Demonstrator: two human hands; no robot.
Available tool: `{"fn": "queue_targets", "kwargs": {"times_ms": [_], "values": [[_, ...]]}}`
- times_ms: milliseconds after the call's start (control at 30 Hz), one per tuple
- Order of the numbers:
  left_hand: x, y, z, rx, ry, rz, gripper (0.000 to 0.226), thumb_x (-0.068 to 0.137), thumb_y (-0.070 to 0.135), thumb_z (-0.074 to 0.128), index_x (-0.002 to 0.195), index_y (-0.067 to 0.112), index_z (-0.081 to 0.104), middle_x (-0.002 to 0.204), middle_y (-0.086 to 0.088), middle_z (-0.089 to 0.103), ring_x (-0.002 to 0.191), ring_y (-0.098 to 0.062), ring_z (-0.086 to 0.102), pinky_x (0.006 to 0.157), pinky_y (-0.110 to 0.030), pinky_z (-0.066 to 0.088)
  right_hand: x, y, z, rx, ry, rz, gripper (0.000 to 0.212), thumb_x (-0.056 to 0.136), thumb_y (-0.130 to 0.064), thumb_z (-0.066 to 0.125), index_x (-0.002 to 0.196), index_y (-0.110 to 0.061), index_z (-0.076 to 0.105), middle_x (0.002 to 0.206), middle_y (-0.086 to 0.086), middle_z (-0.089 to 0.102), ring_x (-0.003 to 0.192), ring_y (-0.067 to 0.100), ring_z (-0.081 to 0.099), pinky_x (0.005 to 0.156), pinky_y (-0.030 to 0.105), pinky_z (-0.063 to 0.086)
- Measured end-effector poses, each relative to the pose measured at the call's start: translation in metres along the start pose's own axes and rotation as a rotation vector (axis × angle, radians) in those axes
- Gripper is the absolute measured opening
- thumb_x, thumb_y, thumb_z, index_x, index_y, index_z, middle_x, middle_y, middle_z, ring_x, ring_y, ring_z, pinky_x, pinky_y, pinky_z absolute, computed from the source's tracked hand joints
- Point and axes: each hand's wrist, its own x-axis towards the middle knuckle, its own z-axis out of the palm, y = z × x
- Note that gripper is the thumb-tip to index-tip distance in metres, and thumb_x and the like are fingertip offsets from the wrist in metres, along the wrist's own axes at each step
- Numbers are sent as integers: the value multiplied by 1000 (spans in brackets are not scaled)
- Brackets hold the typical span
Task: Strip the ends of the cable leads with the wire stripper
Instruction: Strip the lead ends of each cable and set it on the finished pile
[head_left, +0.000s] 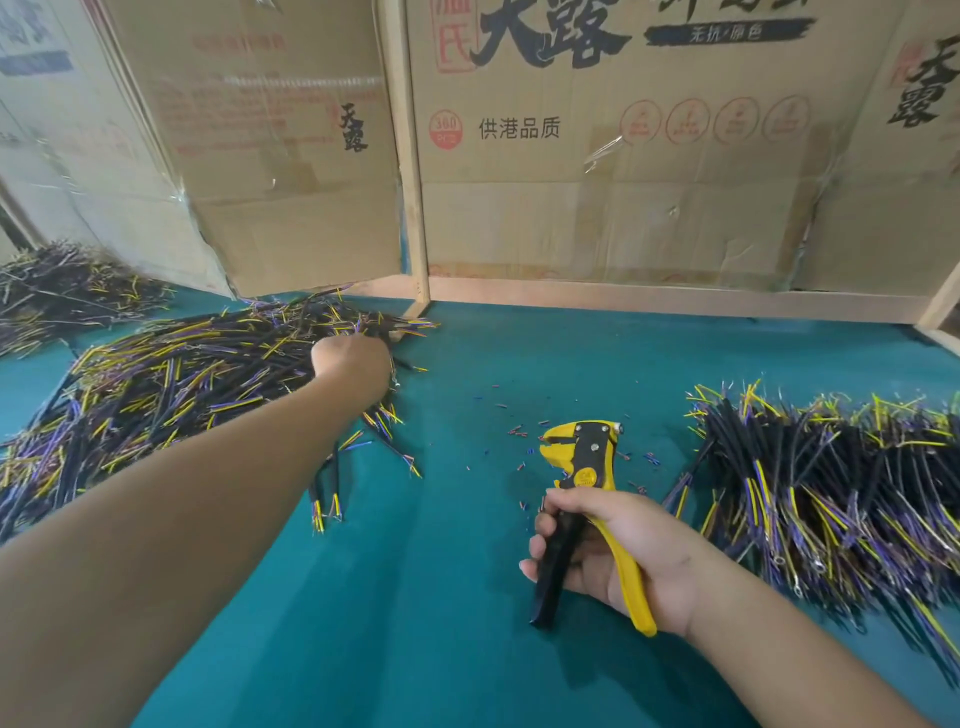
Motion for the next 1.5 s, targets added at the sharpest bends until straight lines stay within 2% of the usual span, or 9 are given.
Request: {"fn": "queue_targets", "kwargs": {"times_ms": [333,433,500,700,833,1033,1167,1300,1500], "values": [[4,-12,-2,-94,-75,54,25,87,5,55,109,7,67,112,-10,69,103,-32,66,75,-35,51,-2,-1,0,6,-22,-2,16,97,-11,59,84,-1,59,73,16,56,63,31,60,75,48,60],[7,-23,-22,-297,-194,110,18,90,6,55,89,-1,71,86,-15,71,71,-26,64,62,-25,52,-3,0,1,2,-24,-10,16,98,-11,58,85,-2,58,73,16,56,63,30,59,75,48,60],[3,-30,-35,-546,-133,66,21,91,10,55,77,2,67,74,-14,66,61,-25,59,58,-26,48,-3,0,1,2,-27,-12,16,98,-11,57,84,-2,59,73,16,56,63,30,59,75,48,60],[-71,-22,-38,-1733,-166,203,22,92,11,50,100,4,69,100,-11,76,64,-17,61,48,-23,40,-2,0,1,-8,-28,-13,17,98,-12,58,84,-2,58,73,15,56,64,31,58,75,47,59],[-92,-9,-16,-1741,91,302,8,94,11,60,92,8,68,93,-6,76,62,-13,62,50,-23,42,0,1,1,-20,-30,-14,17,97,-12,58,83,-3,58,74,15,55,65,31,58,73,46,59],[-90,-3,-1,-1638,300,329,31,101,17,57,73,23,68,80,-26,66,69,-19,53,56,-27,37,1,0,1,-28,-28,-15,15,97,-12,58,85,-3,57,74,15,55,65,31,59,73,46,59],[-91,-4,0,-1629,440,320,17,98,27,62,88,20,74,54,6,40,52,-11,32,48,-20,29,1,0,0,-17,-27,-9,14,97,-12,58,86,-3,57,74,15,55,65,31,59,73,47,59],[-93,2,9,-1505,424,338,12,96,22,66,86,19,72,60,13,45,54,-7,32,51,-23,28,1,1,0,-12,-31,-10,12,95,-12,59,87,-3,57,74,15,54,65,31,59,72,47,59],[-97,8,16,-1527,329,304,21,95,16,67,83,-2,62,62,16,59,56,-3,53,54,-27,52,2,1,0,-9,-37,-16,11,92,-11,61,88,-3,57,76,16,55,66,32,59,73,48,59]]}}
